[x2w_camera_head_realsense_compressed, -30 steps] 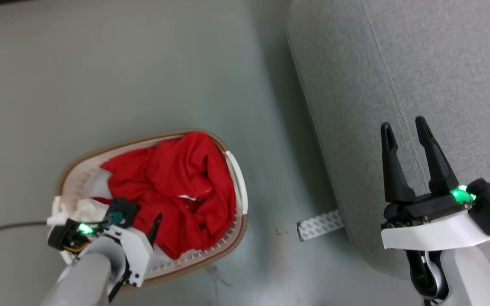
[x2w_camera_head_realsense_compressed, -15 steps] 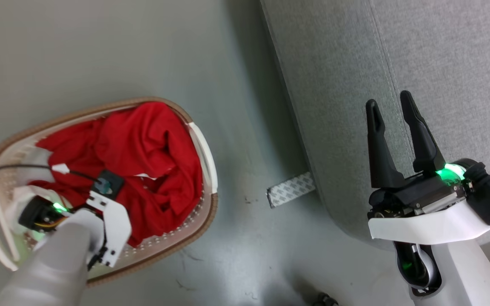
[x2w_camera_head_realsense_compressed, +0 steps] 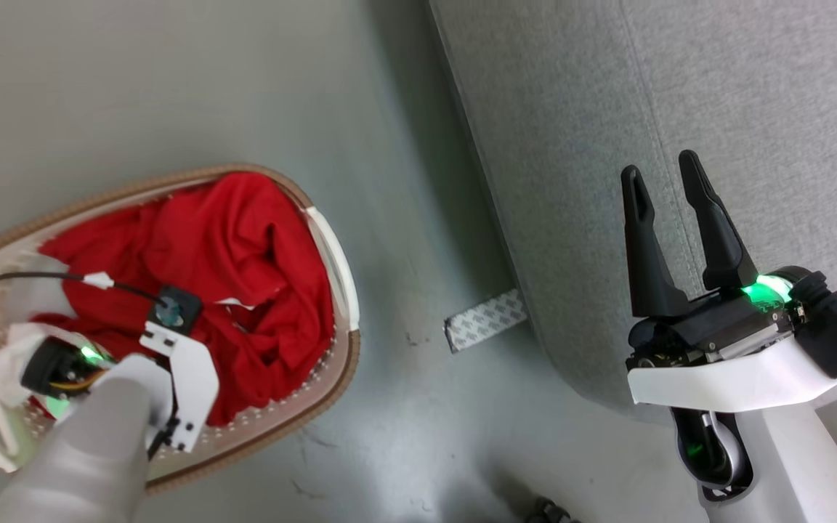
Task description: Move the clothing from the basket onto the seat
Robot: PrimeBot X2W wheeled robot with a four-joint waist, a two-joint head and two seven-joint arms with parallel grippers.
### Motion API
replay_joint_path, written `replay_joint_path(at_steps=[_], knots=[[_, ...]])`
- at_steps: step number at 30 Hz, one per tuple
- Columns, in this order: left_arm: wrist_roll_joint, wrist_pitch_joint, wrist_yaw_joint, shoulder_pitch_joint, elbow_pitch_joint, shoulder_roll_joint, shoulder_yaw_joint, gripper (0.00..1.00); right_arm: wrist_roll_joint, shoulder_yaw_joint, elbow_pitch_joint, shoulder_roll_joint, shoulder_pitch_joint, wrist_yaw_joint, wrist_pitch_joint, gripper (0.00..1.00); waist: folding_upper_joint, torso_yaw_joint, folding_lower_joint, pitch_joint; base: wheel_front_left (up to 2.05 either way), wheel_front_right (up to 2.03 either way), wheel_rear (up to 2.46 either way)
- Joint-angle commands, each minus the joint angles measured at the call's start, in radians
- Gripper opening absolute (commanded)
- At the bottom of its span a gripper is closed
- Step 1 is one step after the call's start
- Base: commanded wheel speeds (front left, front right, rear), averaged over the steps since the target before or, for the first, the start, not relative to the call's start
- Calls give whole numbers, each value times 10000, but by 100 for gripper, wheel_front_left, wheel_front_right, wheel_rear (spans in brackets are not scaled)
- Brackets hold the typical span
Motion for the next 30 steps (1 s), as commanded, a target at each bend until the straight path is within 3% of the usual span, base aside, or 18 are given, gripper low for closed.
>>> replay_joint_path(at_steps=[1, 15, 22, 30], knots=[[-116, -103, 18, 201, 43, -74, -1, 0, -121, -74, 65, -24, 47, -21, -2, 100, 0, 166, -1, -341, 0, 0, 0], [-1478, -2436, 18, 1542, -82, -1445, 431, 0, -1041, -416, 691, -27, 670, -21, -2, 100, 0, 1452, -1, -3178, 0, 0, 0], [-2251, -3247, 18, 2030, -765, -1773, 320, 0, -1361, -521, 1067, -30, 1138, -21, -2, 100, 0, 2082, -1, -4513, 0, 0, 0], [-3162, -3494, 17, 2579, -2068, -1654, 191, 0, -1488, -475, 1481, -30, 1695, -21, -2, 100, 0, 2760, -1, -5587, 0, 0, 0]])
